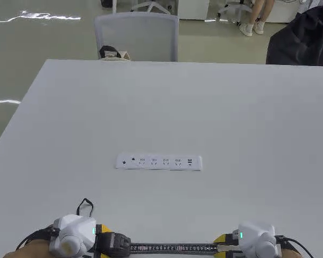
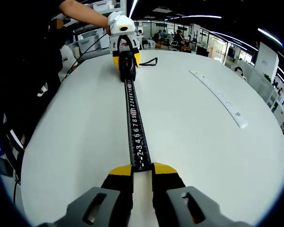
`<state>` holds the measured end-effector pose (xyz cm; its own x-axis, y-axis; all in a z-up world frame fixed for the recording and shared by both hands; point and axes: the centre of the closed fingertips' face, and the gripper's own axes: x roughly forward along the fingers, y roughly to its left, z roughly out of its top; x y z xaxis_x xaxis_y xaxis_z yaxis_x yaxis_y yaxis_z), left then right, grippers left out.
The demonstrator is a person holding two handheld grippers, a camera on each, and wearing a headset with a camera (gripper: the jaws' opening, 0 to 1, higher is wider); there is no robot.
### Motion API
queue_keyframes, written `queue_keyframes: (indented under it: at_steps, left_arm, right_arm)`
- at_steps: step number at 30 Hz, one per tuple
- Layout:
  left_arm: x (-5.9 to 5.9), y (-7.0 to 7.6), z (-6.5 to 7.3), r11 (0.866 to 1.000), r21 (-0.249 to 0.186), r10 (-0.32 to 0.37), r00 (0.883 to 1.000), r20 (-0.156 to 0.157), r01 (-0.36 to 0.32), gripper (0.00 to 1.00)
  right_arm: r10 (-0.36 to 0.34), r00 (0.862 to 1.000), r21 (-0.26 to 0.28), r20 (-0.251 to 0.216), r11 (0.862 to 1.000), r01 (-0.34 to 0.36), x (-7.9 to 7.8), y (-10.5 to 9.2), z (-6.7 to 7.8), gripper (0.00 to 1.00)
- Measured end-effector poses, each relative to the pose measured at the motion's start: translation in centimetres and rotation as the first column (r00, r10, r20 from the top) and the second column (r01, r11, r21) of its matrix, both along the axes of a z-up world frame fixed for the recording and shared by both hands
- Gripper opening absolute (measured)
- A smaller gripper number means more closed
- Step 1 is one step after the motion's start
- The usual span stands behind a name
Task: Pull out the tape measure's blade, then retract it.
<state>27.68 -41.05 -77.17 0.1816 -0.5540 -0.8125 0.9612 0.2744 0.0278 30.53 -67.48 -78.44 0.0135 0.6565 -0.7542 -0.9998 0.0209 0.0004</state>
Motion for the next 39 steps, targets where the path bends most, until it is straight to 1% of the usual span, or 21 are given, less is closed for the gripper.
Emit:
queue_keyframes:
  at_steps: [3,4,5,6,9,12,16,17,19,22,24,26,29,31,32,34,35,36,37,38,39]
  left_arm:
    - [0.0,-0.1,0.1,1.0,0.004,-0.007,1.0,0.007,0.007,0.32]
    - [0.0,-0.1,0.1,1.0,0.006,-0.008,1.0,0.008,0.008,0.32]
    - [0.0,-0.1,0.1,1.0,0.008,-0.006,1.0,0.01,0.006,0.32]
    - [0.0,-0.1,0.1,1.0,0.008,-0.005,1.0,0.01,0.005,0.32]
    - [0.1,-0.1,0.2,1.0,0.014,-0.005,1.0,0.017,0.005,0.32]
    - [0.2,0.0,0.2,1.0,0.014,-0.001,1.0,0.025,0.001,0.33]
    - [0.3,-0.1,0.6,1.0,-0.003,0.015,0.999,0.028,-0.015,0.34]
    - [0.4,-0.2,1.0,1.0,-0.015,0.021,0.999,0.031,-0.02,0.34]
    - [0.5,-0.3,1.3,0.999,-0.024,0.028,0.999,0.035,-0.027,0.35]
    - [0.5,-0.3,1.8,0.998,-0.034,0.045,0.998,0.043,-0.044,0.37]
    - [0.3,-0.4,2.3,0.997,-0.045,0.06,0.997,0.043,-0.058,0.42]
    - [0.0,-0.2,2.5,0.996,-0.045,0.078,0.996,0.043,-0.076,0.45]
    - [-0.5,0.3,2.9,0.992,-0.062,0.115,0.992,0.046,-0.112,0.46]
    - [-1.1,0.9,3.3,0.986,-0.057,0.161,0.986,0.038,-0.159,0.49]
    - [-1.4,1.3,3.4,0.98,-0.056,0.192,0.981,0.031,-0.19,0.51]
    - [-1.9,1.8,3.8,0.968,-0.06,0.247,0.969,0.028,-0.245,0.56]
    - [-2.2,2.2,3.9,0.956,-0.07,0.287,0.958,0.032,-0.284,0.58]
    - [-2.4,2.4,4.1,0.949,-0.08,0.31,0.95,0.032,-0.306,0.6]
    - [-2.7,2.6,4.2,0.941,-0.087,0.331,0.943,0.028,-0.328,0.61]
    - [-3.0,2.8,4.5,0.926,-0.106,0.366,0.93,0.028,-0.361,0.63]
    - [-3.2,2.9,4.7,0.916,-0.119,0.388,0.921,0.027,-0.383,0.65]
  right_arm:
    - [0.003,1.0,-0.007,0.001,1.0,-0.003,-0.2,0.1,0.0,0.14]
    - [-0.009,1.0,-0.038,-0.001,0.999,0.009,-0.2,-0.4,-0.2,0.14]
    - [-0.024,1.0,-0.034,0.0,0.999,0.024,0.0,-0.4,-0.2,0.14]
    - [-0.022,1.0,-0.027,0.001,0.999,0.022,0.0,-0.2,-0.1,0.15]
    - [-0.028,1.0,-0.038,0.003,0.999,0.028,-0.1,-0.2,-0.1,0.18]
    - [-0.042,0.999,-0.039,0.017,0.998,0.043,-0.1,-0.1,0.3,0.21]
    - [-0.075,0.997,-0.042,0.024,0.996,0.076,0.0,-0.1,0.4,0.29]
    - [-0.081,0.996,-0.042,0.026,0.996,0.082,0.0,0.0,0.6,0.31]
    - [-0.093,0.995,-0.041,0.027,0.995,0.094,-0.1,0.0,0.9,0.32]
    - [-0.135,0.991,-0.048,0.024,0.99,0.136,-0.2,-0.3,1.0,0.38]
    - [-0.154,0.988,-0.056,0.029,0.986,0.156,-0.4,-0.4,1.2,0.42]
    - [-0.173,0.984,-0.051,0.032,0.983,0.174,-0.6,-0.6,1.3,0.44]
    - [-0.22,0.975,-0.033,0.032,0.975,0.221,-1.0,-0.6,2.2,0.48]
    - [-0.245,0.969,-0.026,0.03,0.969,0.245,-1.4,-0.8,2.5,0.54]
    - [-0.259,0.965,-0.028,0.037,0.965,0.26,-1.6,-1.1,2.7,0.56]
    - [-0.282,0.959,-0.018,0.039,0.959,0.283,-2.0,-1.2,3.3,0.59]
    - [-0.321,0.946,-0.002,0.035,0.947,0.321,-2.0,-1.4,3.7,0.6]
    - [-0.342,0.939,0.003,0.036,0.94,0.342,-2.1,-1.6,3.8,0.62]
    - [-0.352,0.935,0.009,0.035,0.936,0.352,-2.2,-1.6,4.0,0.64]
    - [-0.369,0.929,0.017,0.037,0.929,0.369,-2.4,-1.8,4.1,0.65]
    - [-0.382,0.923,0.021,0.04,0.924,0.381,-2.6,-1.9,4.3,0.67]
